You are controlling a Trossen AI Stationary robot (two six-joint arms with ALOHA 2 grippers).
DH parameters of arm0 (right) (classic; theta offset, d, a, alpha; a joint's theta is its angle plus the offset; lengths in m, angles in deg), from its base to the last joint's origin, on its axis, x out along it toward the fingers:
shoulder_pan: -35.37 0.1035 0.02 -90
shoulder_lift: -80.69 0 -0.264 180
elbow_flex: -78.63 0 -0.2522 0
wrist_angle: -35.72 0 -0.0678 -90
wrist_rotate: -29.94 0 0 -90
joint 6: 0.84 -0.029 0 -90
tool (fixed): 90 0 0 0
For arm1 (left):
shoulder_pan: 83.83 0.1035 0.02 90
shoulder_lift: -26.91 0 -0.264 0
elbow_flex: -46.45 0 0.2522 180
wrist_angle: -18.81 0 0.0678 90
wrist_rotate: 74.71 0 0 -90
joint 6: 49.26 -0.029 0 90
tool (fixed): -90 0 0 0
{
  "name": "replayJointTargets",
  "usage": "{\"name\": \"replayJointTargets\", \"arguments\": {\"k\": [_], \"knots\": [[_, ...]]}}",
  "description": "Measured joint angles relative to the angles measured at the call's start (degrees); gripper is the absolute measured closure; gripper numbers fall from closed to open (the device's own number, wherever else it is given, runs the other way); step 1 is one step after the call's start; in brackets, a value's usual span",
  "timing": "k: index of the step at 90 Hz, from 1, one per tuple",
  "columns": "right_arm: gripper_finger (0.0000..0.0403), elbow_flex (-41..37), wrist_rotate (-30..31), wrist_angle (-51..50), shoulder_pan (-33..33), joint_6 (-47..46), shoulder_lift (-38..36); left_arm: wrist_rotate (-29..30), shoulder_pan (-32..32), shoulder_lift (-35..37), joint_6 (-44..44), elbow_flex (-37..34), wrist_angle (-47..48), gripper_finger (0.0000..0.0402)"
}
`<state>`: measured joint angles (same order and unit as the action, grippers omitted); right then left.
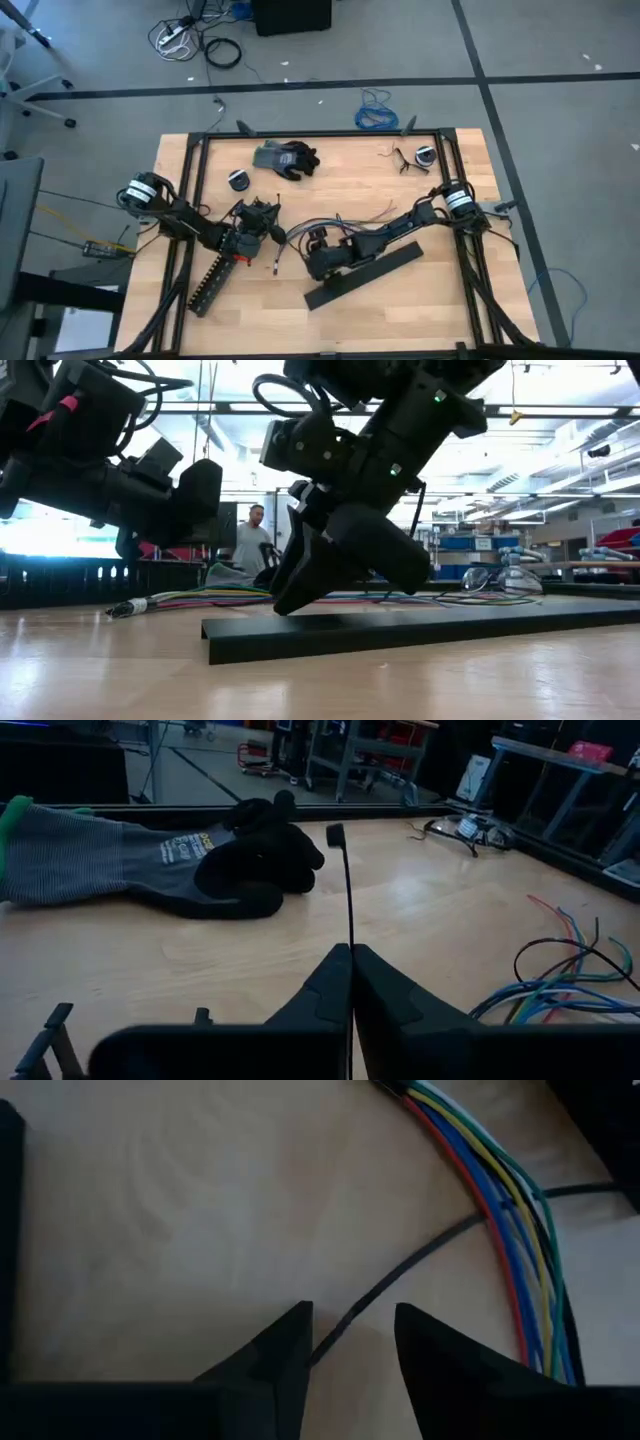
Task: Ziptie cables
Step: Wrap the other black zip tie on the cable wires
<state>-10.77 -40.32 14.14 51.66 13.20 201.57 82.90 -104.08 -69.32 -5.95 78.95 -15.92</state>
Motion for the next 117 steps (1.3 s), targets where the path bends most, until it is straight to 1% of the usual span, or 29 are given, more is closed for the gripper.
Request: {"name": "replayJointTargets", "arguments": {"k": [25,98,117], "knots": [[0.0265,-0.02,-0.92,3.72,-0.37,1.27,-0.02,-0.22,0.00,0.00,0.00,0.00,0.00,0.0401],[0.0274,-0.02,-1.48,4.05,-1.91,0.62,-0.02,-0.40,0.00,0.00,0.00,0.01,0.00,0.0401],[0.0282,-0.02,-1.40,3.91,-2.93,0.55,-0.02,-0.42,0.00,0.00,0.00,0.00,0.00,0.0402]]}}
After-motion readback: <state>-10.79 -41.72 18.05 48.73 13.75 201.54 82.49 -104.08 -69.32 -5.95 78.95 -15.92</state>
